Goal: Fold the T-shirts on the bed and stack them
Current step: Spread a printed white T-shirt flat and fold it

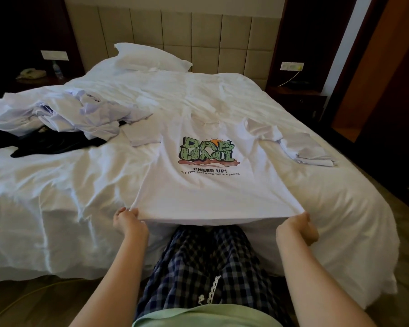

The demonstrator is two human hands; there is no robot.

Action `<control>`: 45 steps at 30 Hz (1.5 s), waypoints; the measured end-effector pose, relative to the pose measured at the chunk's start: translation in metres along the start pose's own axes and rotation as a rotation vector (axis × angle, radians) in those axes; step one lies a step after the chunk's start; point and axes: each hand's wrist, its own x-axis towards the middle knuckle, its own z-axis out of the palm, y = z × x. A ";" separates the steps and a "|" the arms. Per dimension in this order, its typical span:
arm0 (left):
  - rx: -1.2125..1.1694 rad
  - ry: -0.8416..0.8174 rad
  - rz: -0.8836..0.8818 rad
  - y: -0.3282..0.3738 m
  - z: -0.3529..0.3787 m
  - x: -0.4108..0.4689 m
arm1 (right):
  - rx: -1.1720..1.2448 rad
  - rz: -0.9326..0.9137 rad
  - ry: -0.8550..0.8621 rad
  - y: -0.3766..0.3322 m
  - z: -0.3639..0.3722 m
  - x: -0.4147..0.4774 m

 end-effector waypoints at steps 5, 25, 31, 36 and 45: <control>0.364 0.033 -0.005 -0.014 -0.015 0.005 | -0.167 0.053 -0.006 0.014 -0.013 -0.002; 0.800 -0.185 0.313 0.043 0.063 0.020 | -0.252 -0.185 -0.234 -0.011 0.091 -0.036; 0.796 -0.267 0.223 0.060 0.104 0.039 | -0.422 -0.265 -0.428 -0.001 0.146 -0.064; 0.746 -0.286 0.118 0.065 0.143 0.068 | -0.550 -0.377 -0.580 0.013 0.200 -0.084; 0.625 -0.380 -0.094 0.049 0.197 0.112 | -0.742 -0.526 -0.863 0.043 0.284 -0.099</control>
